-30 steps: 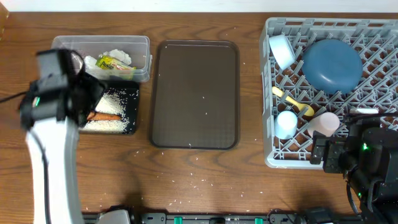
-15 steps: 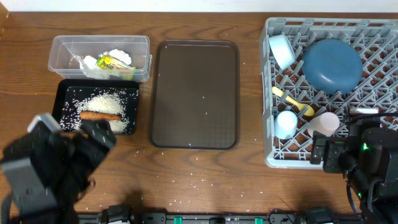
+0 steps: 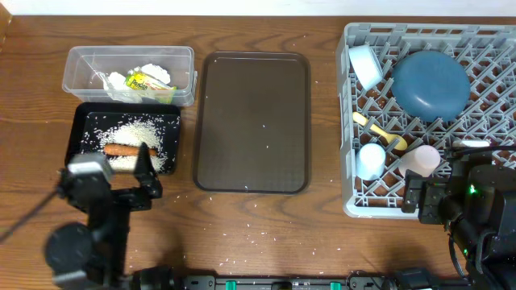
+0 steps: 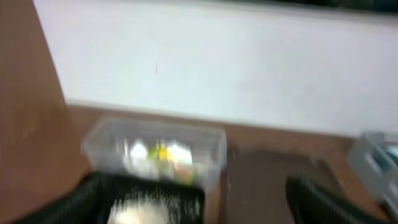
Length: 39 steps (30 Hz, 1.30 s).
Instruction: Sort waste into correct bins and load items into the dishwasher rack
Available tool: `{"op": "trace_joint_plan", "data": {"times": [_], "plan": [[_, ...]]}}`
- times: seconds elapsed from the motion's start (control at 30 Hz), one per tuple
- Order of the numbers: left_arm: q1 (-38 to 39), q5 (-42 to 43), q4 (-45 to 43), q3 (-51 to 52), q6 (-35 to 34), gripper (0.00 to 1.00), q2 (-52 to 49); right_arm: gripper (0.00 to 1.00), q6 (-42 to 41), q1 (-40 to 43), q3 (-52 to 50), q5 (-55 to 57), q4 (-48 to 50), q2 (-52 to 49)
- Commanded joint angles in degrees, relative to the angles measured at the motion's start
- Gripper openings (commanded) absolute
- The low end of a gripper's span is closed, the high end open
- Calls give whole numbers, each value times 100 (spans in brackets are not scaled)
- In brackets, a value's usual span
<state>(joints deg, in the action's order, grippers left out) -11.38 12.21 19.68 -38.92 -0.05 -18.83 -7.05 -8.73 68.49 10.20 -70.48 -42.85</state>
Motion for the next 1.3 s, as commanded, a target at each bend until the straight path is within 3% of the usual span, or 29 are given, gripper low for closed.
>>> {"op": "trace_joint_plan", "data": {"times": [0.0, 0.27, 0.4, 0.7, 1.27], "plan": [[92, 83, -708, 1091, 328, 89, 645, 99, -63, 9, 11, 76, 11, 0], [184, -127, -1270, 2839, 348, 89, 1805, 99, -63, 9, 11, 76, 11, 0], [275, -131, -1523, 3283, 348, 89, 1873, 99, -63, 9, 11, 76, 11, 0], [361, -433, -1622, 3882, 337, 89, 1873, 99, -63, 9, 11, 76, 11, 0], [376, -431, -1641, 3869, 343, 90, 1858, 99, -63, 9, 11, 76, 11, 0]]}}
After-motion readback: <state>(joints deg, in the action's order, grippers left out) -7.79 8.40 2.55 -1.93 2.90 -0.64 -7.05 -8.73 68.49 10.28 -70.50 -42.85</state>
